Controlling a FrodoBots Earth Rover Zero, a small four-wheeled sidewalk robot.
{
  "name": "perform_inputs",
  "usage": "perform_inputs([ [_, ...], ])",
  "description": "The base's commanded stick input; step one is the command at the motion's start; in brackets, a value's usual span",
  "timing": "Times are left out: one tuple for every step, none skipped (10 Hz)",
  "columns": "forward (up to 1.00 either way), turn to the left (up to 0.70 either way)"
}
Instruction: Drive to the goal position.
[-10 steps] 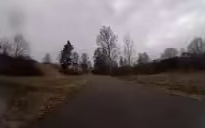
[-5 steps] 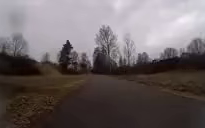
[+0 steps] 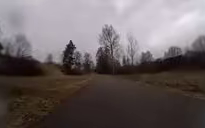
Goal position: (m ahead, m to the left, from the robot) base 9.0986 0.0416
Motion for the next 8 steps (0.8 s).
perform_inputs([
  [0.7, 0.0],
  [0.7, 0.0],
  [0.7, 0.0],
  [0.7, 0.0],
  [0.7, 0.0],
  [0.7, 0.0],
  [0.7, 0.0],
  [0.7, 0.0],
])
